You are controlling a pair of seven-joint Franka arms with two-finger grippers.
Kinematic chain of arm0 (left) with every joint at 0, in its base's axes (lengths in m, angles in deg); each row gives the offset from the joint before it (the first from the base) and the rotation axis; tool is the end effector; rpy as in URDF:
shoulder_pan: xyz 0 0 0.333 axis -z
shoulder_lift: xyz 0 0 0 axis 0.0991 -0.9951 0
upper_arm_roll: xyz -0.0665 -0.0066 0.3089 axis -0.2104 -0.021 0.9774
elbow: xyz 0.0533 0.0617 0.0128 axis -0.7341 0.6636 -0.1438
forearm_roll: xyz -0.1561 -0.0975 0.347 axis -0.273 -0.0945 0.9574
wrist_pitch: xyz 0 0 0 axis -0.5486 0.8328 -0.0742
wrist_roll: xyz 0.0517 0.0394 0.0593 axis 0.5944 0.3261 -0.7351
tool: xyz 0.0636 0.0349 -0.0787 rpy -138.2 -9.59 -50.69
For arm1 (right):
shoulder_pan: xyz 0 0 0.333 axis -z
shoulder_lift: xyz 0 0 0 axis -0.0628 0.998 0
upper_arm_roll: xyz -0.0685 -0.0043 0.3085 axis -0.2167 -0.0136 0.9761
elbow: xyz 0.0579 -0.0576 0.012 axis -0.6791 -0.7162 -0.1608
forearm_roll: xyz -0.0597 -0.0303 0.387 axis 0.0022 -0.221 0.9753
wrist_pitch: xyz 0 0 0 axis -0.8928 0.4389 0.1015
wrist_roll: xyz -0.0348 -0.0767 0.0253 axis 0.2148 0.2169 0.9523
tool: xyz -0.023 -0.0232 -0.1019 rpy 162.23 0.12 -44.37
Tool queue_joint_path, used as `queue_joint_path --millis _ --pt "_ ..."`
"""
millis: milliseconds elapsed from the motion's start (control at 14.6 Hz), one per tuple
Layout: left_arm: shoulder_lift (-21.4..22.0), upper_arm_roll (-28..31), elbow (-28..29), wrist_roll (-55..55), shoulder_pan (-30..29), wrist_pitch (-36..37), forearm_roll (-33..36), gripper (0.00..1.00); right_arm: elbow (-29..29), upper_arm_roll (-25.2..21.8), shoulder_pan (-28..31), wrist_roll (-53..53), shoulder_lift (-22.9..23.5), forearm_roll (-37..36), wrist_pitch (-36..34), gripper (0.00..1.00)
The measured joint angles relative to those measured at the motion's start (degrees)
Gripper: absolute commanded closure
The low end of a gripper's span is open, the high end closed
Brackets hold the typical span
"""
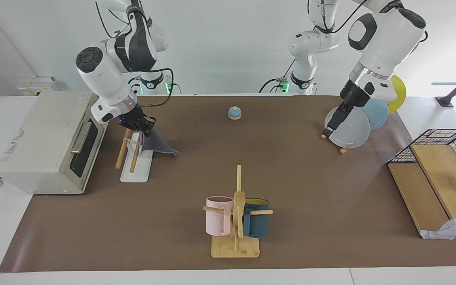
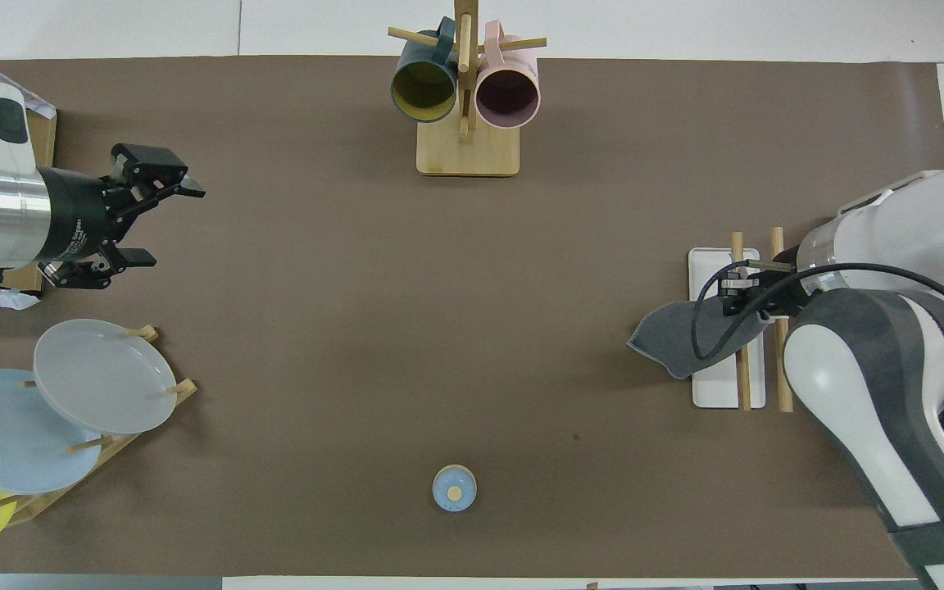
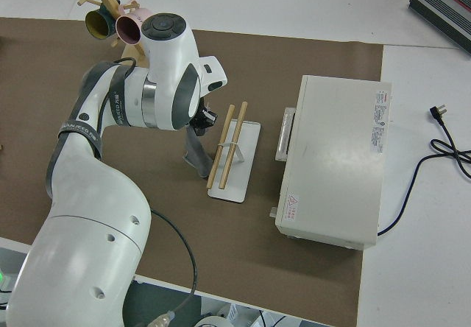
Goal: Fold towel and hang on rack
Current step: 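Carry the towel to the dowel rack while the left gripper withdraws, then drape the towel over the dowels and open the right gripper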
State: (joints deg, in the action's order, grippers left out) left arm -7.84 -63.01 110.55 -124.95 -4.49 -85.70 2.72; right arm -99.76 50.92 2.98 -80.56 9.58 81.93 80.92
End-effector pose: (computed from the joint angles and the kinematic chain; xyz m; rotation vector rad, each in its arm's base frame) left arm 0.5478 -0.1166 0.5762 2.7475 0.9007 0.1375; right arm 0.5269 0.0451 0.4573 -3.0139 0.2308 0.1539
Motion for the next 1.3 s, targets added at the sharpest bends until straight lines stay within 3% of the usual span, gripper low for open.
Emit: queue_joint_path --millis 275,480,686,1167,1304 --pt "-2.5 1.0 -8.1 21.4 0.0 10.8 9.1 0.0 -0.1 0.0 5.7 8.8 -0.2 -1.1 -0.7 1.0" --pt "-5.1 5.8 -13.7 34.0 2.6 19.4 11.0 0.0 -0.2 0.0 7.1 13.3 -0.2 -2.9 -0.7 1.0" --pt "-5.3 12.8 -14.0 36.4 9.9 24.3 11.2 0.0 -0.2 0.0 7.3 16.6 -0.4 -5.2 -0.7 1.0" --pt "-3.9 13.8 -11.4 36.4 11.2 24.1 11.3 0.0 -0.8 0.0 9.3 19.2 -0.9 -7.0 -0.7 1.0" --pt "-3.8 13.9 -11.4 36.4 11.2 24.0 11.3 0.0 -1.3 0.0 9.3 19.2 -1.1 -7.0 -0.6 0.46"
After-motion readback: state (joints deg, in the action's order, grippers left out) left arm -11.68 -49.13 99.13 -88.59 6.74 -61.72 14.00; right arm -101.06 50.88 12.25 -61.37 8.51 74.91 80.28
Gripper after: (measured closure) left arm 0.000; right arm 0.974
